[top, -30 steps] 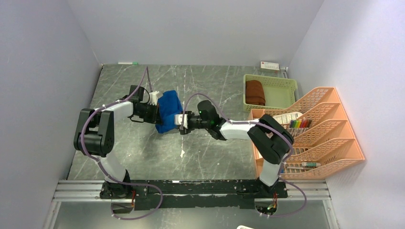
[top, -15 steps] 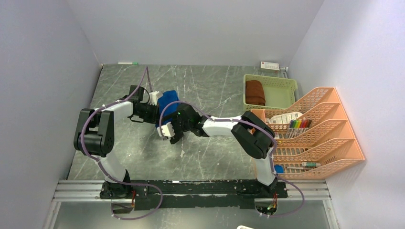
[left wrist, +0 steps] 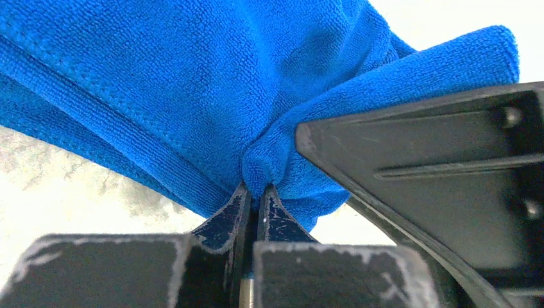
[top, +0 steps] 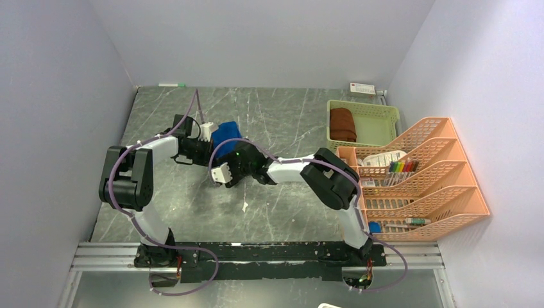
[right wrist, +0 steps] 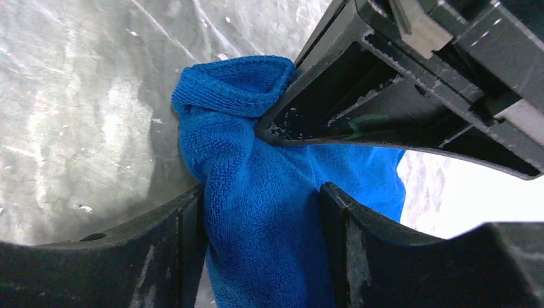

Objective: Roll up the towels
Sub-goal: Roll the towel at the center of the board.

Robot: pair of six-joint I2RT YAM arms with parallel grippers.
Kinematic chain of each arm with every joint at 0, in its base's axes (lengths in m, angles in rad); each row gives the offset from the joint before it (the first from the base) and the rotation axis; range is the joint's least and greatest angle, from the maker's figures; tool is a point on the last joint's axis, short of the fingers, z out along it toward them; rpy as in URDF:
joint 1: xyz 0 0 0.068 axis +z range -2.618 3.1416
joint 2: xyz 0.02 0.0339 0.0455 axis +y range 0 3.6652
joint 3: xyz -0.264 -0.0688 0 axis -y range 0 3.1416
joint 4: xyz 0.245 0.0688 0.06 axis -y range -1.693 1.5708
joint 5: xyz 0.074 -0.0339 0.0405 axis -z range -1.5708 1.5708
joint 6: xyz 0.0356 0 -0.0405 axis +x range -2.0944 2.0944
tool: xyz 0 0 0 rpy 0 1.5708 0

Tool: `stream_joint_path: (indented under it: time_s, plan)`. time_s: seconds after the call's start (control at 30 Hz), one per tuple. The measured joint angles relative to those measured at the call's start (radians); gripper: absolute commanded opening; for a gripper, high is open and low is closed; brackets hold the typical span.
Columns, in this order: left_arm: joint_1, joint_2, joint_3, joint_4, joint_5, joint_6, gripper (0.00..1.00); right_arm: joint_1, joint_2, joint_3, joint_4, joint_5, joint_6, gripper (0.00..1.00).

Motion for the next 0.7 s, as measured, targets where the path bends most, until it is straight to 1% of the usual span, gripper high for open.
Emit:
stream_joint_path:
  time_s: [0.03, 0.07, 0.13, 0.17, 0.2, 0.23, 0.27, 0.3, 0.33, 0.37, 0.4, 0.43, 0.47, 0.57, 0.63, 0.7]
  plan:
    - [0.0, 0.0, 0.0, 0.0, 0.0, 0.0, 0.07, 0.0, 0.01, 0.006, 0.013, 0.013, -0.003, 0.52]
    - [0.0, 0.0, 0.0, 0.0, 0.0, 0.0, 0.07, 0.0, 0.016, 0.008, 0.021, 0.021, -0.005, 0.42]
    - [0.001, 0.0, 0.0, 0.0, 0.0, 0.0, 0.07, 0.0, 0.023, 0.008, 0.028, 0.031, -0.007, 0.14]
    - [0.002, 0.0, 0.0, 0.0, 0.0, 0.001, 0.07, 0.0, 0.026, 0.008, 0.021, 0.037, -0.002, 0.04]
    - [0.003, -0.001, 0.0, 0.0, 0.0, 0.001, 0.07, 0.0, 0.029, 0.008, 0.013, 0.04, 0.001, 0.0]
    - [0.005, -0.003, 0.0, 0.0, 0.0, 0.0, 0.07, -0.001, 0.031, 0.011, 0.007, 0.039, -0.001, 0.0]
    - [0.007, -0.005, 0.0, -0.001, 0.0, 0.0, 0.12, -0.004, 0.03, 0.024, -0.014, 0.034, 0.006, 0.0]
    - [0.012, -0.012, 0.0, -0.001, 0.001, 0.0, 0.2, -0.008, 0.03, 0.038, -0.036, 0.024, 0.012, 0.0]
    - [0.021, -0.026, 0.0, -0.002, 0.002, -0.003, 0.33, -0.017, 0.03, 0.063, -0.075, -0.001, 0.021, 0.0]
    - [0.029, -0.046, -0.001, -0.001, 0.002, -0.008, 0.48, -0.029, 0.03, 0.089, -0.111, -0.034, 0.031, 0.0]
    - [0.04, -0.077, -0.003, 0.002, -0.004, -0.013, 0.78, -0.041, 0.03, 0.113, -0.138, -0.065, 0.042, 0.0]
    - [0.054, -0.126, -0.006, 0.006, -0.03, -0.021, 0.98, -0.059, 0.031, 0.151, -0.197, -0.103, 0.057, 0.0]
    - [0.069, -0.178, -0.008, 0.014, -0.055, -0.029, 0.99, -0.082, 0.032, 0.191, -0.257, -0.148, 0.069, 0.0]
    - [0.098, -0.33, -0.013, 0.055, -0.11, -0.053, 0.99, -0.165, 0.071, 0.337, -0.425, -0.278, 0.097, 0.0]
    - [0.103, -0.433, -0.03, 0.1, -0.122, -0.06, 0.99, -0.206, 0.111, 0.433, -0.525, -0.347, 0.106, 0.0]
    - [0.099, -0.519, -0.064, 0.142, -0.116, -0.06, 0.99, -0.239, 0.185, 0.57, -0.659, -0.412, 0.114, 0.0]
